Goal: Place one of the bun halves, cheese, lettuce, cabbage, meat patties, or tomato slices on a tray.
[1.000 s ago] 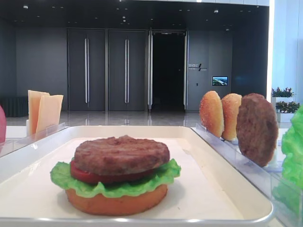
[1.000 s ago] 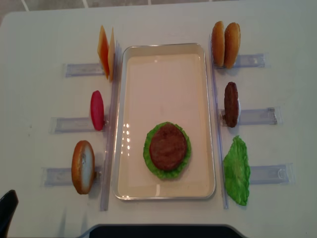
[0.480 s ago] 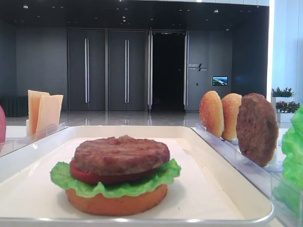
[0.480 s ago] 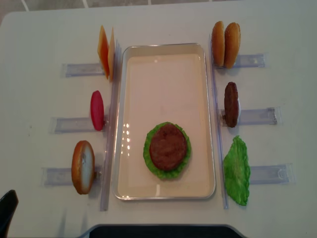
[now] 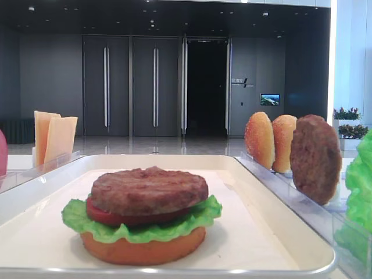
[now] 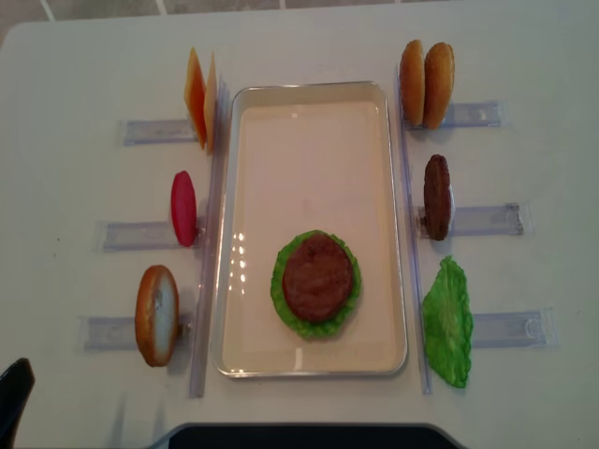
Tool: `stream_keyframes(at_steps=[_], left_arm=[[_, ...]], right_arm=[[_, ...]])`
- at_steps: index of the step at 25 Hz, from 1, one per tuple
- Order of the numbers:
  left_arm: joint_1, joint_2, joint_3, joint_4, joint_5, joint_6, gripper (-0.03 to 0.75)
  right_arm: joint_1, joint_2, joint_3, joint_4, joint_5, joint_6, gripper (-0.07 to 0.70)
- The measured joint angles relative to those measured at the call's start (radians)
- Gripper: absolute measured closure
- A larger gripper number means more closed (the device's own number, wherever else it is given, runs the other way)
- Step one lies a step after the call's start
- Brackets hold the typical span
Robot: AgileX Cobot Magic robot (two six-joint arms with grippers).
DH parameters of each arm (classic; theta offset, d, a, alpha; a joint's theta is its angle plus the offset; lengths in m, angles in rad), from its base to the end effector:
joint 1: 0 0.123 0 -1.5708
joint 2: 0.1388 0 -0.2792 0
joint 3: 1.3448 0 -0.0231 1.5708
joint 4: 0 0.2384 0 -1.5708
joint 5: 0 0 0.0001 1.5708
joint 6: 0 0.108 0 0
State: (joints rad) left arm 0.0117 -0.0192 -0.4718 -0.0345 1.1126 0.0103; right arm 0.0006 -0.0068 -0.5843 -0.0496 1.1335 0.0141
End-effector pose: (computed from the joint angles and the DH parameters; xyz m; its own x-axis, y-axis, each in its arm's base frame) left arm 0.0027 -0.0033 0.2509 -0.5092 -0.0109 -0.8606 0.0124 0.9997 -0.0200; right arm -0.0088 -0.0049 0.2798 -0.4395 -0.0072 -0.8982 0.0367 0.9990 -0.0259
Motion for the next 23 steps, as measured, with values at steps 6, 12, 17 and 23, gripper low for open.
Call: stream_keyframes(at_steps=[6, 12, 17, 23], left_arm=[[0.0, 0.0, 0.0, 0.0, 0.0, 0.0, 0.283], [0.0, 0.0, 0.0, 0.0, 0.0, 0.0, 0.283], [0.0, 0.0, 0.0, 0.0, 0.0, 0.0, 0.283], [0.0, 0.0, 0.0, 0.0, 0.0, 0.0, 0.283]], right_arm=[[0.0, 0.0, 0.059, 0.005, -0.01, -0.002, 0.055], [0.0, 0.0, 0.087, 0.001, 0.003, -0.003, 0.055], [0.0, 0.0, 0.087, 0.001, 0.003, -0.003, 0.055], [0.0, -0.001, 0.087, 0.001, 0.003, -0.003, 0.055]])
